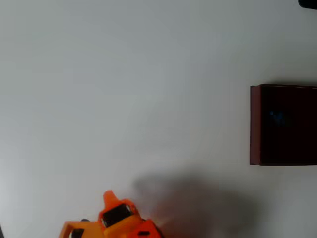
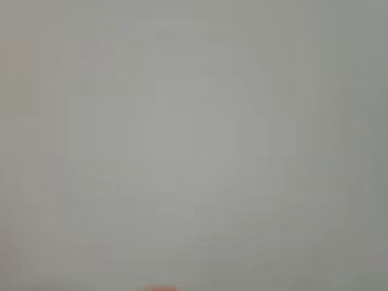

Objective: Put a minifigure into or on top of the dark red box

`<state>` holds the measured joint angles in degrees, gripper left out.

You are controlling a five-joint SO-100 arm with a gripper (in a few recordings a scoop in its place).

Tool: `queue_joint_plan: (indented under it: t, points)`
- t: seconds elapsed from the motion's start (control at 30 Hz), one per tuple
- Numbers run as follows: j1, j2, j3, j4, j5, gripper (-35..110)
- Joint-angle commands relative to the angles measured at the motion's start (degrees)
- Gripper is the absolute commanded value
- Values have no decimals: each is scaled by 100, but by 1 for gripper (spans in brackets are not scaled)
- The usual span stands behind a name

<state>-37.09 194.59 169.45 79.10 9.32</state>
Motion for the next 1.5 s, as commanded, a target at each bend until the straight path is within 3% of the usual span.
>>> queue_joint_plan:
  t: [0.0, 0.07, 0.2, 0.43, 1.47]
  points:
    - [-193, 88, 237, -97, 281, 0]
    - [-281, 88, 387, -141, 483, 0]
    - [-1002, 88, 378, -193, -642, 0]
    - [-1626, 88, 360, -123, -1063, 0]
    - [-1635, 88, 360, -123, -993, 0]
